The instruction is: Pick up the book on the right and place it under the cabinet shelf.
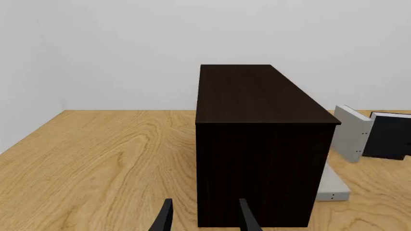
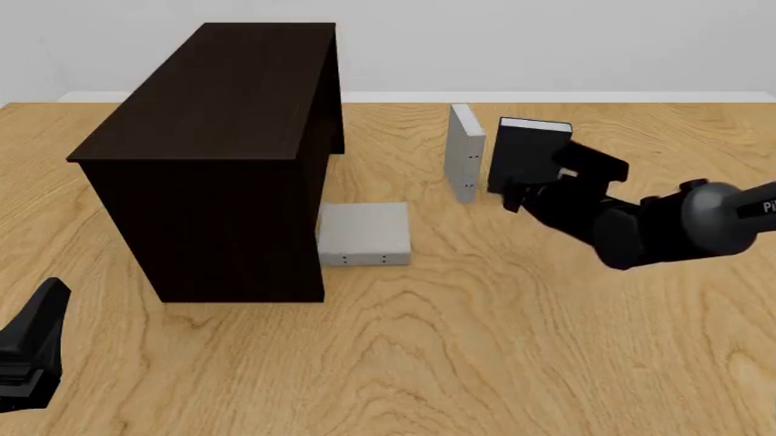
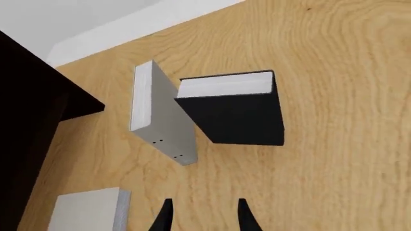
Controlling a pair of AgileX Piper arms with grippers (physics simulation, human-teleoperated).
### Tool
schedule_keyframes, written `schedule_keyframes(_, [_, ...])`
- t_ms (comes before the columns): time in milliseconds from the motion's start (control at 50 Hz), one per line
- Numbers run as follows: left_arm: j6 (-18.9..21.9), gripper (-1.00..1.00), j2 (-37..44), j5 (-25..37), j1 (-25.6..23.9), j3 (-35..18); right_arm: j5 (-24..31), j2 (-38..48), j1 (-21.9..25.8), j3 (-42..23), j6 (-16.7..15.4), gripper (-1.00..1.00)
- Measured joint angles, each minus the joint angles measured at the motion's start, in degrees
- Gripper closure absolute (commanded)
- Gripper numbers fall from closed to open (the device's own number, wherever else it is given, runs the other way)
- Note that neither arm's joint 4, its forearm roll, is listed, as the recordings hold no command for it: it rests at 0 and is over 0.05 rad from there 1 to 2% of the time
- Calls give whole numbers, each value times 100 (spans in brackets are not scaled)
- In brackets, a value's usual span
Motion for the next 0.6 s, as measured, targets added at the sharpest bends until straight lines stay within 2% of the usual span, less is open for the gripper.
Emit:
schedule_keyframes(160, [0, -100, 0, 0, 0, 0, 3, -24, -161, -7, -507, -100])
schedule_keyframes(600, [0, -100, 0, 0, 0, 0, -28, 66, -306, -61, -1510, -100])
